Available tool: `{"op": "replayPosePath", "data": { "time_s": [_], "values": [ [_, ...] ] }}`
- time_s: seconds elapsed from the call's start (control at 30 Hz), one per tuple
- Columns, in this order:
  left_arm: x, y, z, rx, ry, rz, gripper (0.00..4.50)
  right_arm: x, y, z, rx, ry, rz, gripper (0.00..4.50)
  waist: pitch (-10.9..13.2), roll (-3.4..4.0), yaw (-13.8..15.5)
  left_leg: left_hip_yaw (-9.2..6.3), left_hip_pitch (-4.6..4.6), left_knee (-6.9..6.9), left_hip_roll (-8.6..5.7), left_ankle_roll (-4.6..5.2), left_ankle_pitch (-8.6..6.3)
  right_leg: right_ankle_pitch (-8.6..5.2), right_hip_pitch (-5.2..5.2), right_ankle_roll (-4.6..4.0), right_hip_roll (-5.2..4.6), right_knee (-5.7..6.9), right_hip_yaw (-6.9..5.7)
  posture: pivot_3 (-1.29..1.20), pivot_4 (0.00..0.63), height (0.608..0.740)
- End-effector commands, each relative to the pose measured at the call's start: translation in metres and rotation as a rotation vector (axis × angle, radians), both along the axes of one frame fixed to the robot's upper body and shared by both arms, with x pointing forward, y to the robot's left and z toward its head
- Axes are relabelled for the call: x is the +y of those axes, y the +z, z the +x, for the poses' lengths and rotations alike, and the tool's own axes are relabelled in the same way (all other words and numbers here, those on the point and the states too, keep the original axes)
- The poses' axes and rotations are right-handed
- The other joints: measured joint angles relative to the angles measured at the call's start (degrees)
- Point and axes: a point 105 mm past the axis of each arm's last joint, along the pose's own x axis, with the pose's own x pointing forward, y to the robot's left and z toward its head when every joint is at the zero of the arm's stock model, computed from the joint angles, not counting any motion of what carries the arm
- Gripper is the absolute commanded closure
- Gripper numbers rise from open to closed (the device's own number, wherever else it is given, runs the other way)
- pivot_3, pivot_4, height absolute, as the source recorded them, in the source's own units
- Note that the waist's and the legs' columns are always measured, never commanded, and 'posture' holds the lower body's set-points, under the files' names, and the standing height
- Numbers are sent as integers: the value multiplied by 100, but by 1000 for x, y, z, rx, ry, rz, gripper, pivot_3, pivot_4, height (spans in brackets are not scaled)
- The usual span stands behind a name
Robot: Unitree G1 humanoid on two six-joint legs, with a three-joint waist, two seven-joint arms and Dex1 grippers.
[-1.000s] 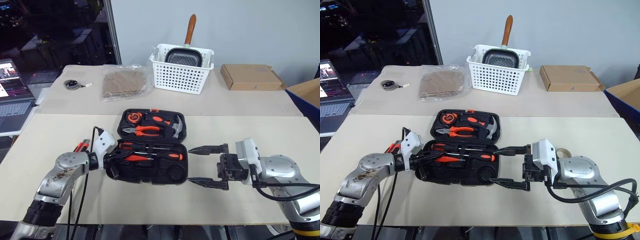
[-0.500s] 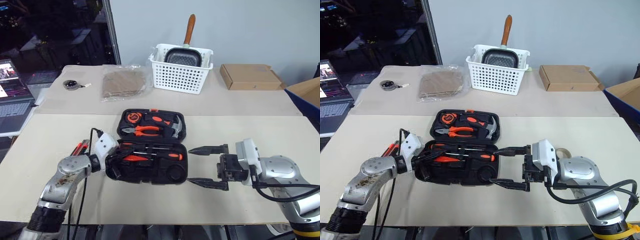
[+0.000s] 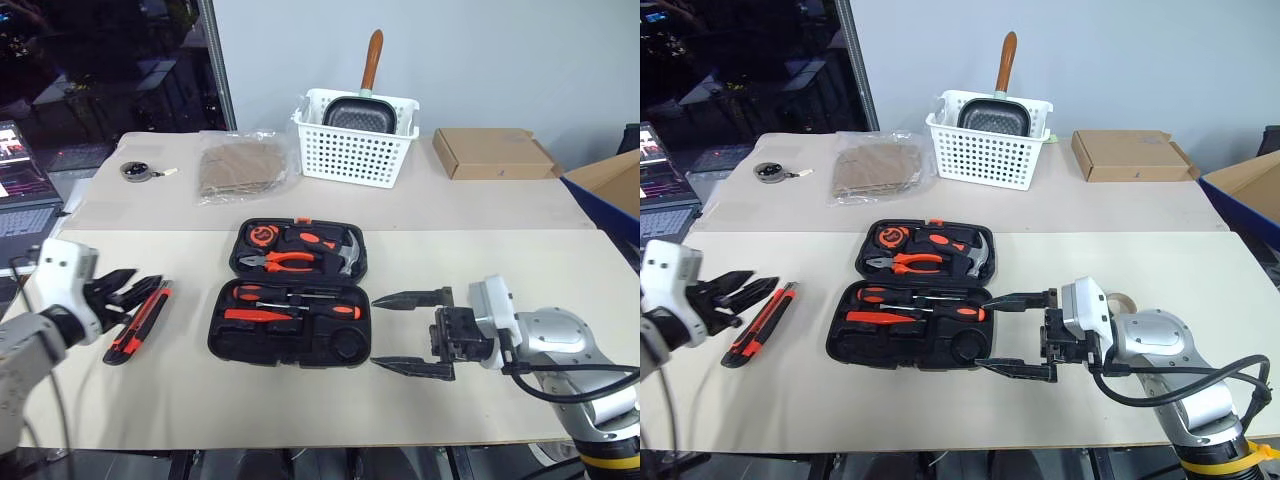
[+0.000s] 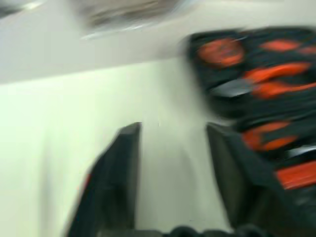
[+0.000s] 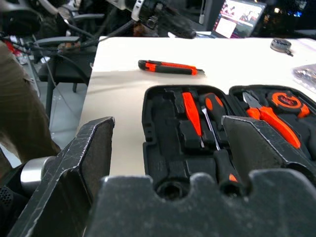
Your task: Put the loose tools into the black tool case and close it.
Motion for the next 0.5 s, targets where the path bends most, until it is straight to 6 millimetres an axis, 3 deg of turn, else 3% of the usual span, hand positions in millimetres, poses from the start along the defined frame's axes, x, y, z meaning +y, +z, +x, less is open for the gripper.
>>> {"op": "replayPosePath", "data": {
  "time_s": [0.03,0.07,0.37,0.5],
  "values": [
    [11,6,-4,92,28,-25,266,2,7,-2,-44,29,13,458,1,1,31,-1,-2,0,-1,-2,1,0,0,-1,-1,0,-5,0,150,740],
    [12,8,-3,100,29,-32,80,3,7,-2,-44,30,13,458,1,0,57,-1,-2,0,-1,-3,2,0,-1,-1,-1,-1,-8,0,150,740],
    [1,-27,-3,318,-30,-12,80,4,6,-5,-49,24,18,458,1,1,71,-1,-5,-17,3,-17,4,-2,-12,-15,-17,-3,-7,0,150,740],
    [11,-47,0,359,6,43,80,3,6,-5,-52,16,17,458,1,1,66,-5,-7,-18,8,-30,5,-4,-16,-27,-13,1,-10,0,150,740]
  ]
}}
